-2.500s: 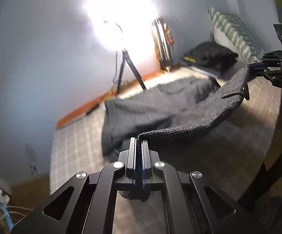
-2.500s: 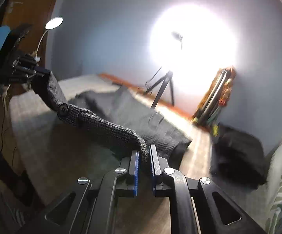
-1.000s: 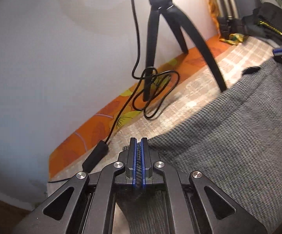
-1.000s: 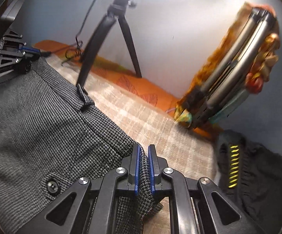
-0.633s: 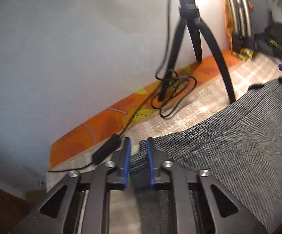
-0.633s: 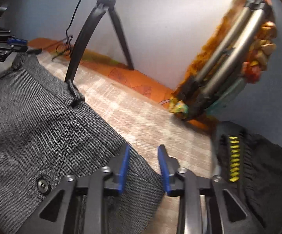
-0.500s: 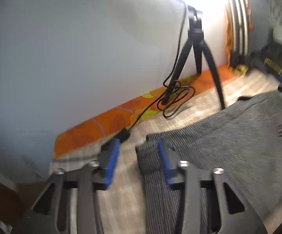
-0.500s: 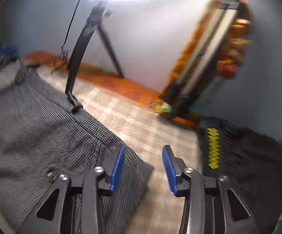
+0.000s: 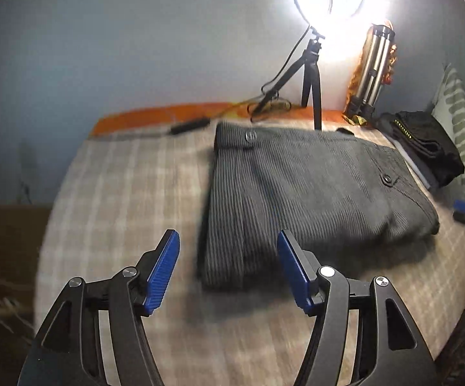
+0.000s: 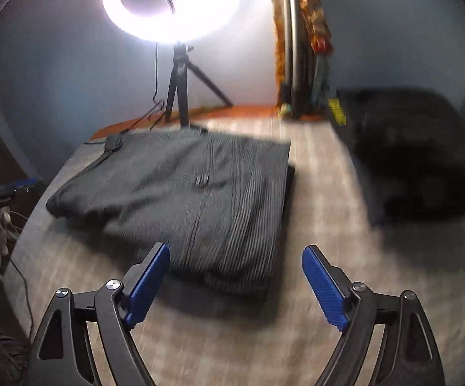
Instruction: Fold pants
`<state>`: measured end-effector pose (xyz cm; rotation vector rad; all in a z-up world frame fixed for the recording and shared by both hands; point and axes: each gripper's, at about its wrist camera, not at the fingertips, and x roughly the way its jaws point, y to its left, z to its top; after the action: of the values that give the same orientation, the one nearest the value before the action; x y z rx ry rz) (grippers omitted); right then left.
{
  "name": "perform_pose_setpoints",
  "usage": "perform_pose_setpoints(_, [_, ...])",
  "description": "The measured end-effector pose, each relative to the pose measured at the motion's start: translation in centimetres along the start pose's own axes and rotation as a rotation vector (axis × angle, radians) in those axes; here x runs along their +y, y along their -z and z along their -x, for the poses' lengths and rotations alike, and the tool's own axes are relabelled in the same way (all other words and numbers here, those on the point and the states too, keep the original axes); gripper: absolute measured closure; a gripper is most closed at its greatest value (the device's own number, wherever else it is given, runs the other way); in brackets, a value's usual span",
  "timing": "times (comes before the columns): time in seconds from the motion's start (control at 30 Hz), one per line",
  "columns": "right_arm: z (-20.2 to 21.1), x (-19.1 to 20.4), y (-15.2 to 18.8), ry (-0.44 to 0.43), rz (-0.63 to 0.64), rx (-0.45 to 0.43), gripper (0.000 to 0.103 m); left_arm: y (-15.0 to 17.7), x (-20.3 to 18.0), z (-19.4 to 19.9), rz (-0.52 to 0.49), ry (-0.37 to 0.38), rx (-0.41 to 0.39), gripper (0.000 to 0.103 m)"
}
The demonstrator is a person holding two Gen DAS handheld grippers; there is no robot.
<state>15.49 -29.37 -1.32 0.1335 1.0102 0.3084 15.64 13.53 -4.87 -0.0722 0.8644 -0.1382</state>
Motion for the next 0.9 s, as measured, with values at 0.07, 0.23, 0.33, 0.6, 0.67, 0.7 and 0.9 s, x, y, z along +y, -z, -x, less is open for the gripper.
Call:
perform_pose_setpoints(0.07, [-0.3, -0.4, 1.1, -0.027, -0.041, 0.021, 0.017, 1.2, 0.1, -0.3, 0.048, 0.03, 0.005, 0.038])
perform_pose_setpoints(0.23, [-1.9, -1.8, 2.4, -0.157, -0.177, 0.063, 0.017, 2.7, 0.1, -2.1, 0.124, 0.06, 0.053, 0.036])
perform_pose_setpoints(0.33, [-3.2, -2.3, 2.5, -0.241, -0.263, 0.081, 0.017, 2.7, -0.1, -3.5, 0.124, 0.045, 0.065, 0.035])
perform_pose_setpoints(0.6, [-6.1, -1.4, 1.5, -0.306, -0.327, 0.105, 0.018, 1.6, -0.7, -5.3, 0.085, 0.023, 0.057, 0.035])
perform_pose_setpoints(0.67, [-6.4, -1.3, 1.3, -0.292, -0.338, 0.098, 0.027, 1.4, -0.7, -5.8, 0.086, 0.025, 0.056, 0.038])
perform_pose_setpoints(0.7, [-6.5, -1.4, 1.1, -0.293, -0.352, 0.089, 0.034, 1.4, -0.6, -5.9, 0.091, 0.029, 0.053, 0.048])
perform_pose_setpoints(0.9, [-5.5, -2.1, -0.2, -0.334, -0.4, 0.006, 0.078, 0.2, 0.3, -5.6, 0.155, 0.081, 0.021, 0.072])
